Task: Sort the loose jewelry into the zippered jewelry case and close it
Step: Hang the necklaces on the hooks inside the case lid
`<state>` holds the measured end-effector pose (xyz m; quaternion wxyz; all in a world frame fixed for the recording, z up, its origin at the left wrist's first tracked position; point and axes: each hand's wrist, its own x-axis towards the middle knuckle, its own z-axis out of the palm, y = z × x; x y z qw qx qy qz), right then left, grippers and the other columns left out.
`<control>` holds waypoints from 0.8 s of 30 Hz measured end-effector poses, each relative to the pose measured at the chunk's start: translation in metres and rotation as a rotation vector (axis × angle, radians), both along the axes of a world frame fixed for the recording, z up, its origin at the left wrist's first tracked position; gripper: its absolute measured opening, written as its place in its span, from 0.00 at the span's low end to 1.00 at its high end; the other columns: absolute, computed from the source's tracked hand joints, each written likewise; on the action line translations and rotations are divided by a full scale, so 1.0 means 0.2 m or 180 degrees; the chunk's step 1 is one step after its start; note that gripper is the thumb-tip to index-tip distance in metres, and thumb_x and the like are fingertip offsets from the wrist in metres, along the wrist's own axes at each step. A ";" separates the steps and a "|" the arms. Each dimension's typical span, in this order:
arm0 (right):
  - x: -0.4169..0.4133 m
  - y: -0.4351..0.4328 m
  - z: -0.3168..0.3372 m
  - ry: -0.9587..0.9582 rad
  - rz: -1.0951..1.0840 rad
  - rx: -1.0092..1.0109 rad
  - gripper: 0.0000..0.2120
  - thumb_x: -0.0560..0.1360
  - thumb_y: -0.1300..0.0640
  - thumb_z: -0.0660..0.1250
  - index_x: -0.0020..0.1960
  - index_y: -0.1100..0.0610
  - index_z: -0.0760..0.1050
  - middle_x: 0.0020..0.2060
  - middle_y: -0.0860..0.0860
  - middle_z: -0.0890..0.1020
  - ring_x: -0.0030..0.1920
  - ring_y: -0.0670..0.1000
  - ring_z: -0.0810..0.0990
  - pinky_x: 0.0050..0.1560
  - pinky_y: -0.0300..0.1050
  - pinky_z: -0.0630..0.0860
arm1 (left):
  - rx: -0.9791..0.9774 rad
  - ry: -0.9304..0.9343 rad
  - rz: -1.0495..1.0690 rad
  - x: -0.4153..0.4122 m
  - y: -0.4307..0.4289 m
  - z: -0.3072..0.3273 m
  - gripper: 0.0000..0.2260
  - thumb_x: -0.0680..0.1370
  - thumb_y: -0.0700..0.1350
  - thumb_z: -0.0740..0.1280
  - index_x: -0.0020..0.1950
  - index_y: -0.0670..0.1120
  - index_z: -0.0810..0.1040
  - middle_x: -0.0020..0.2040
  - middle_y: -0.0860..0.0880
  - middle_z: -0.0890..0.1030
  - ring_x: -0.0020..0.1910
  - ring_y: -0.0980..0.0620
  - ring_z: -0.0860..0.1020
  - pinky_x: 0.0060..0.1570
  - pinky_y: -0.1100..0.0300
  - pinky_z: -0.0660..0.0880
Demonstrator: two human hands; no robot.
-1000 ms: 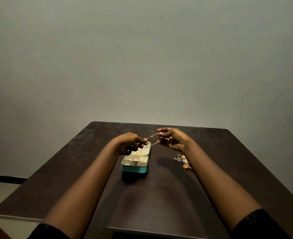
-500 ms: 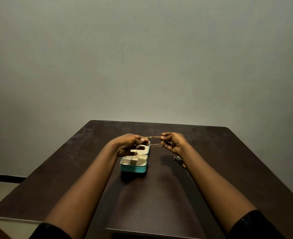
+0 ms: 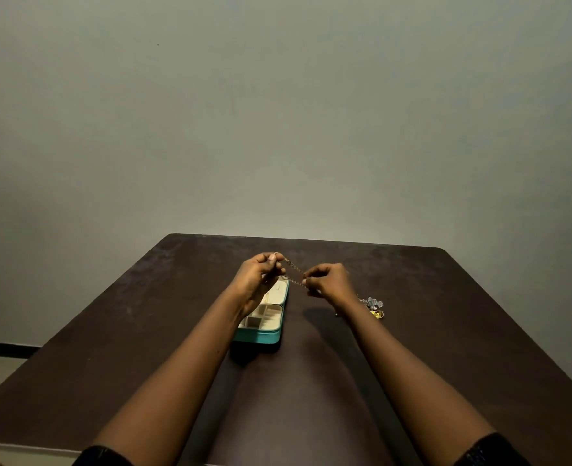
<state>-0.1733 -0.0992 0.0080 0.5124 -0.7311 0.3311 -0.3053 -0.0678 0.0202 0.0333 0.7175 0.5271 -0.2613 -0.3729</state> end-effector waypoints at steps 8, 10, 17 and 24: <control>0.03 0.02 -0.06 -0.0339 0.0277 0.1173 0.08 0.71 0.71 0.67 0.38 0.61 0.75 0.34 0.54 0.79 0.35 0.49 0.77 0.33 0.38 0.79 | 0.0215 -0.0199 0.0016 0.06 -0.09 0.02 0.12 0.81 0.37 0.55 0.42 0.42 0.74 0.34 0.48 0.69 0.33 0.54 0.68 0.40 0.61 0.71; 0.05 0.02 -0.07 -0.0354 0.0305 0.1240 0.08 0.71 0.71 0.68 0.38 0.60 0.76 0.34 0.54 0.79 0.34 0.49 0.77 0.33 0.39 0.79 | 0.0342 -0.0443 -0.0025 0.07 -0.12 0.02 0.11 0.81 0.37 0.55 0.43 0.42 0.74 0.34 0.48 0.67 0.32 0.54 0.67 0.40 0.59 0.71; 0.11 -0.01 -0.09 -0.0193 0.0543 0.0685 0.12 0.73 0.72 0.63 0.55 0.65 0.77 0.47 0.55 0.80 0.48 0.49 0.77 0.43 0.34 0.74 | 0.0935 -0.1578 -0.0395 0.11 -0.14 0.07 0.11 0.80 0.38 0.57 0.41 0.44 0.75 0.36 0.49 0.70 0.33 0.55 0.65 0.32 0.62 0.62; 0.22 0.02 0.01 -0.1113 0.0582 0.1329 0.12 0.77 0.72 0.55 0.46 0.60 0.75 0.41 0.55 0.79 0.41 0.50 0.79 0.44 0.40 0.78 | 0.1322 -0.2180 -0.0405 0.18 -0.20 0.10 0.07 0.76 0.35 0.59 0.43 0.37 0.77 0.34 0.46 0.72 0.30 0.53 0.66 0.29 0.61 0.61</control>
